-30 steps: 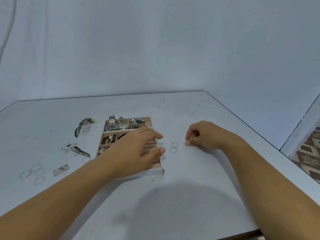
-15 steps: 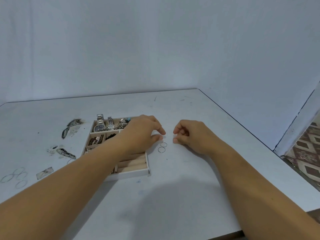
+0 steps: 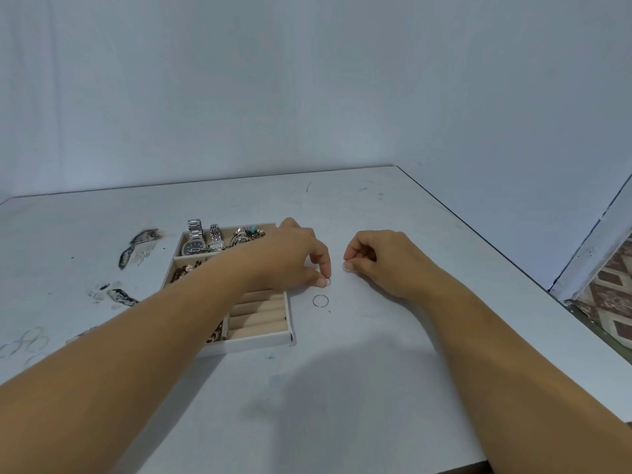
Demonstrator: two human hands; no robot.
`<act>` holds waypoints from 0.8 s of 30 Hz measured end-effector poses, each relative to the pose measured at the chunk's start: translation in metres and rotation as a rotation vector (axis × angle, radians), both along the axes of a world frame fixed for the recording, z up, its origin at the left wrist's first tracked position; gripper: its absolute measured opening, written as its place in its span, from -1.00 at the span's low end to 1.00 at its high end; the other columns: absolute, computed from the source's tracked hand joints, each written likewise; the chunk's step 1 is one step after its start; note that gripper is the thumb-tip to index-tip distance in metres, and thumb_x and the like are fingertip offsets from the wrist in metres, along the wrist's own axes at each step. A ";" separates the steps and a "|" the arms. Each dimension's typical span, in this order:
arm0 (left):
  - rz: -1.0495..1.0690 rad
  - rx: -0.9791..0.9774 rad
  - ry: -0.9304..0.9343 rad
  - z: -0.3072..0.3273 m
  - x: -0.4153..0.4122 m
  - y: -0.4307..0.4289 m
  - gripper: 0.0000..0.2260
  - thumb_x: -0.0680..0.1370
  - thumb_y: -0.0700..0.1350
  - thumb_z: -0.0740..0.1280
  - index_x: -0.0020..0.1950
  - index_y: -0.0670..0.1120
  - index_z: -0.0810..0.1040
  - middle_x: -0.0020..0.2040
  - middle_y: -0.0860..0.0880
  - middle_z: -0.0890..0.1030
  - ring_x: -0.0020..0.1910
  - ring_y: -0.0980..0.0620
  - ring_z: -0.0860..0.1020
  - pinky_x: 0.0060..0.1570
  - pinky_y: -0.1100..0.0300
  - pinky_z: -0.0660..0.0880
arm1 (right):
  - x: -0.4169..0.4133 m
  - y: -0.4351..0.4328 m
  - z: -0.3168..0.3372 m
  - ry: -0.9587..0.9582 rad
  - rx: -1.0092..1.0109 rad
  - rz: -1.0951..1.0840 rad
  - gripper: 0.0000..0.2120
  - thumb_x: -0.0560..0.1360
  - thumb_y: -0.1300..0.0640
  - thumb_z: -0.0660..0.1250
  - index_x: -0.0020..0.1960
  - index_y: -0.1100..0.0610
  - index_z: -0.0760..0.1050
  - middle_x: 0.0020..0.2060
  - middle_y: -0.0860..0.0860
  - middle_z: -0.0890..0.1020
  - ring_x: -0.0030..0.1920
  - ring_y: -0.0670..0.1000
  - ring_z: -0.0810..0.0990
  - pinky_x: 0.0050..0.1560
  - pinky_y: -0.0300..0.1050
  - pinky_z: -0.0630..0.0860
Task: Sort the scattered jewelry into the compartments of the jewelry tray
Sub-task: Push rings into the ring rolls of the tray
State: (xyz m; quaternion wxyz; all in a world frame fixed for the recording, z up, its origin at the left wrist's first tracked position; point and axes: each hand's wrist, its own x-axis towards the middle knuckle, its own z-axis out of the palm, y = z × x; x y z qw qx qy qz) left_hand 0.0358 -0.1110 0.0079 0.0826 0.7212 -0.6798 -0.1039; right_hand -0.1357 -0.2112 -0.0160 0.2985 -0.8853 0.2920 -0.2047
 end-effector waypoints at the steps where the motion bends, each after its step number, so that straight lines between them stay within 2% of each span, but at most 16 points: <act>1: 0.006 0.015 -0.038 0.000 -0.001 0.000 -0.90 0.46 0.13 0.37 -0.05 0.18 0.58 0.05 0.13 0.47 0.21 0.05 0.23 0.24 0.02 0.26 | 0.000 0.000 0.000 0.005 -0.003 0.003 -0.96 0.45 0.11 0.42 -0.17 0.01 0.57 -0.25 -0.07 0.63 -0.23 -0.11 0.57 -0.23 -0.34 0.44; 5: 0.019 0.084 -0.173 0.001 -0.006 -0.004 -0.88 0.52 0.16 0.29 0.00 0.19 0.52 0.13 0.11 0.42 0.21 0.03 0.21 0.30 -0.01 0.17 | 0.000 0.001 0.000 0.013 -0.012 0.008 -0.95 0.44 0.12 0.42 -0.17 0.01 0.57 -0.24 -0.07 0.63 -0.21 -0.09 0.58 -0.20 -0.30 0.47; 8: 0.020 0.092 -0.156 -0.001 -0.004 -0.005 -0.91 0.52 0.16 0.28 -0.05 0.19 0.47 0.11 0.13 0.44 0.19 0.06 0.25 0.28 0.01 0.17 | 0.000 0.001 0.000 0.012 -0.005 0.007 -0.94 0.44 0.11 0.42 -0.18 -0.01 0.56 -0.25 -0.07 0.63 -0.22 -0.10 0.58 -0.21 -0.29 0.48; 11: 0.027 -0.006 -0.043 -0.004 -0.003 0.002 -0.85 0.49 0.14 0.33 -0.19 0.16 0.41 -0.10 0.17 0.51 0.04 0.13 0.41 0.25 0.04 0.17 | 0.000 0.002 0.000 0.012 -0.011 0.010 -0.95 0.43 0.11 0.43 -0.18 -0.01 0.57 -0.26 -0.08 0.63 -0.28 -0.15 0.54 -0.24 -0.34 0.44; 13: 0.047 -0.138 -0.006 -0.004 -0.005 0.011 -0.86 0.49 0.09 0.35 -0.18 0.12 0.43 -0.19 0.18 0.51 -0.08 0.17 0.45 0.23 0.05 0.19 | 0.000 0.003 0.000 0.014 -0.019 0.016 -0.95 0.43 0.11 0.43 -0.18 0.00 0.57 -0.28 -0.08 0.62 -0.32 -0.18 0.51 -0.28 -0.39 0.42; 17: 0.170 -0.432 0.017 0.008 0.002 0.037 -0.92 0.50 0.00 0.36 -0.14 0.15 0.48 -0.24 0.21 0.53 -0.07 0.16 0.50 0.24 0.05 0.21 | 0.002 0.007 -0.002 -0.012 -0.015 0.034 -0.94 0.44 0.12 0.42 -0.19 0.00 0.57 -0.30 -0.08 0.62 -0.34 -0.18 0.49 -0.27 -0.34 0.44; 20: 0.232 -0.487 0.022 0.013 0.020 0.064 -0.93 0.49 0.02 0.39 -0.17 0.17 0.53 -0.26 0.21 0.57 -0.07 0.18 0.51 0.22 0.07 0.21 | 0.005 0.014 -0.001 -0.042 -0.017 0.059 -0.94 0.46 0.12 0.41 -0.19 0.00 0.56 -0.30 -0.08 0.62 -0.35 -0.18 0.49 -0.28 -0.37 0.43; 24: 0.238 -0.502 -0.005 0.000 0.039 0.095 -0.96 0.46 0.04 0.42 -0.19 0.17 0.59 -0.38 0.29 0.55 -0.24 0.32 0.48 0.13 0.06 0.29 | 0.013 0.028 0.002 -0.106 -0.034 0.095 -0.93 0.47 0.14 0.40 -0.18 0.01 0.56 -0.29 -0.10 0.62 -0.28 -0.16 0.54 -0.23 -0.40 0.45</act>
